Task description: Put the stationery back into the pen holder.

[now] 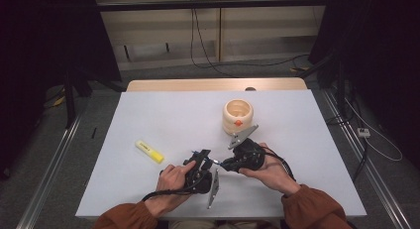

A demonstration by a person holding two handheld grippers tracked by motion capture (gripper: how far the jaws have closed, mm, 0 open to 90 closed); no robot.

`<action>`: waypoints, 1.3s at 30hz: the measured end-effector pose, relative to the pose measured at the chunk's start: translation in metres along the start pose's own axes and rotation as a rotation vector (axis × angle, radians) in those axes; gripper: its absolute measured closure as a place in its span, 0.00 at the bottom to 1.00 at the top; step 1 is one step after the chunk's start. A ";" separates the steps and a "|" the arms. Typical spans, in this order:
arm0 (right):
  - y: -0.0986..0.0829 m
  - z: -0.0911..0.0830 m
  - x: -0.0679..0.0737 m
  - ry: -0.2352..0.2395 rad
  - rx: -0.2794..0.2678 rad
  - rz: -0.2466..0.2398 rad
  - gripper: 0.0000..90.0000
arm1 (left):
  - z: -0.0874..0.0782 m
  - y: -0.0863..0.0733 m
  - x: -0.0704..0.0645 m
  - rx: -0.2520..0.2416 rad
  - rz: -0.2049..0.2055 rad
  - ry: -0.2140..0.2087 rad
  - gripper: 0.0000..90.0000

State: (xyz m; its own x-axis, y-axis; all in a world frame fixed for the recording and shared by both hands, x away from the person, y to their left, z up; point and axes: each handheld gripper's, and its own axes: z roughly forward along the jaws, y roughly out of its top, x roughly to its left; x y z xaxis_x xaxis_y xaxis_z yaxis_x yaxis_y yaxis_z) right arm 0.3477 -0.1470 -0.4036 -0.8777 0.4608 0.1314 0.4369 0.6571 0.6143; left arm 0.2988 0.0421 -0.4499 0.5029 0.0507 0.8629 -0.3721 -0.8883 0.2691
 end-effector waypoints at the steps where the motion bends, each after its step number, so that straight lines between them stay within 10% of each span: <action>1: 0.000 0.001 0.000 0.001 0.000 -0.003 0.90 | 0.000 0.001 0.000 0.005 0.014 -0.002 0.66; 19: -0.004 0.000 -0.004 0.012 -0.052 0.024 0.88 | 0.002 0.003 -0.008 -0.002 0.031 -0.051 0.89; 39: -0.020 -0.002 -0.007 -0.097 -0.107 0.071 0.27 | 0.001 -0.021 0.017 -0.029 -0.295 -0.143 0.89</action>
State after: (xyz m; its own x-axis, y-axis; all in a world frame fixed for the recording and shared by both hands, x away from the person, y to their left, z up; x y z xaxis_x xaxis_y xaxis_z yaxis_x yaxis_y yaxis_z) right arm 0.3445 -0.1650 -0.4153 -0.8199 0.5629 0.1046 0.4692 0.5558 0.6863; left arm 0.3162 0.0608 -0.4414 0.6962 0.2377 0.6773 -0.2147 -0.8314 0.5125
